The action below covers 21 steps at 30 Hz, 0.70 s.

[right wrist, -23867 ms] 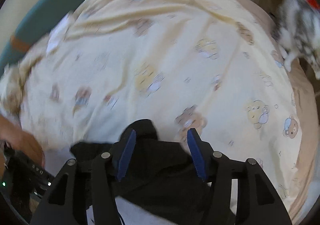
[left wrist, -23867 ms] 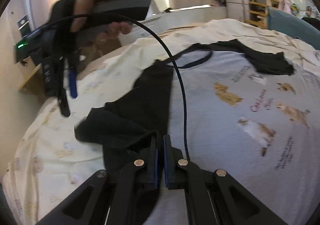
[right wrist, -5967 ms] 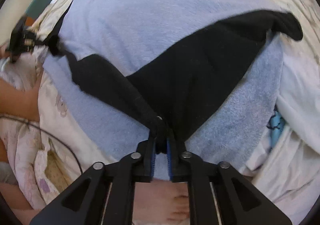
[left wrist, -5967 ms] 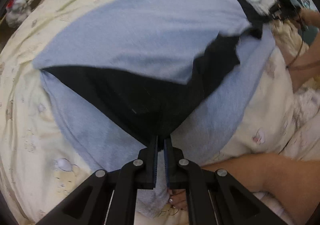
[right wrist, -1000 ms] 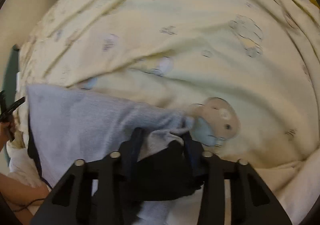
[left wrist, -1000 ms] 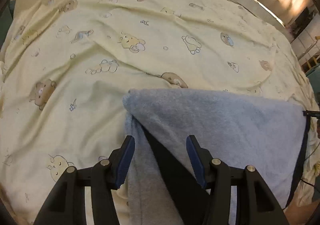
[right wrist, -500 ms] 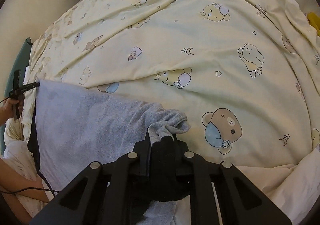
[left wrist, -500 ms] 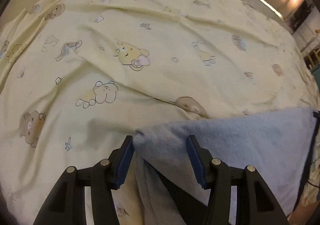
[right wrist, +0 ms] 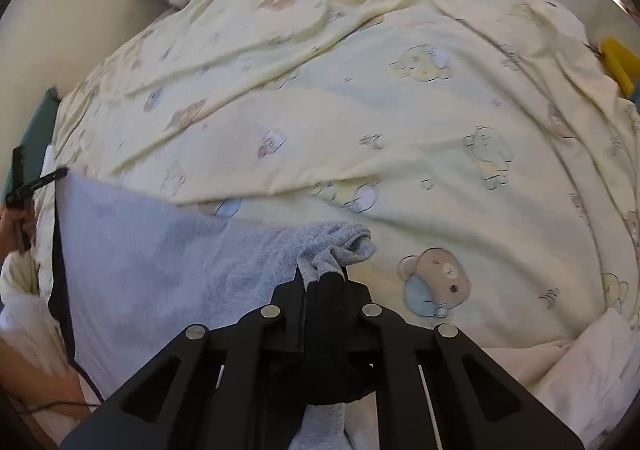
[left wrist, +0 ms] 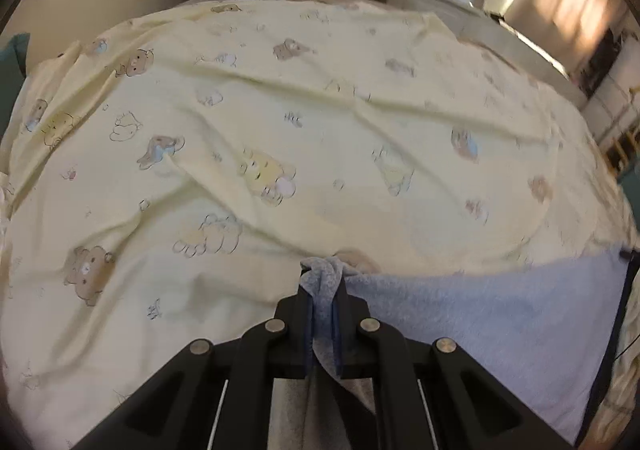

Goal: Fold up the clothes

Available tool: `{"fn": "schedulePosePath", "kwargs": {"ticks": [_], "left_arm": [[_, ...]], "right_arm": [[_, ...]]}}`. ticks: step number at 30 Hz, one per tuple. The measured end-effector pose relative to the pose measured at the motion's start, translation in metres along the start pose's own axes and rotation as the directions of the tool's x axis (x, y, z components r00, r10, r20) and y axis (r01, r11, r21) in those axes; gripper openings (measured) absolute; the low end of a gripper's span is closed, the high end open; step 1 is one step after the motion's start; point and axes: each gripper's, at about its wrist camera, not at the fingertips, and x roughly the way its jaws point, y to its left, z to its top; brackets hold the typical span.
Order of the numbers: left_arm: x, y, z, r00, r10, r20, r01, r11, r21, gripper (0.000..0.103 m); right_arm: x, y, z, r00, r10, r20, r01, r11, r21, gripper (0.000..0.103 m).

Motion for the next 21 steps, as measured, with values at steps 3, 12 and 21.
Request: {"fn": "schedulePosePath", "kwargs": {"ticks": [3,12,21], "left_arm": [[0.0,-0.006,0.007,1.0,0.017,-0.008,-0.017,0.999,0.028,0.007],[0.001,-0.018,0.037,0.999,0.018,0.036,-0.019,1.0,0.022,0.007],[-0.03,-0.013,0.091,0.982,-0.024,0.188,0.018,0.999,0.033,0.007]], "right_arm": [[0.002,-0.001,0.003,1.0,-0.009,-0.023,0.009,1.0,-0.012,0.008],[-0.01,-0.005,0.024,0.998,-0.011,0.059,0.01,1.0,0.023,0.008],[-0.022,0.0,0.094,0.985,-0.046,0.166,0.053,0.998,-0.034,0.008]]}}
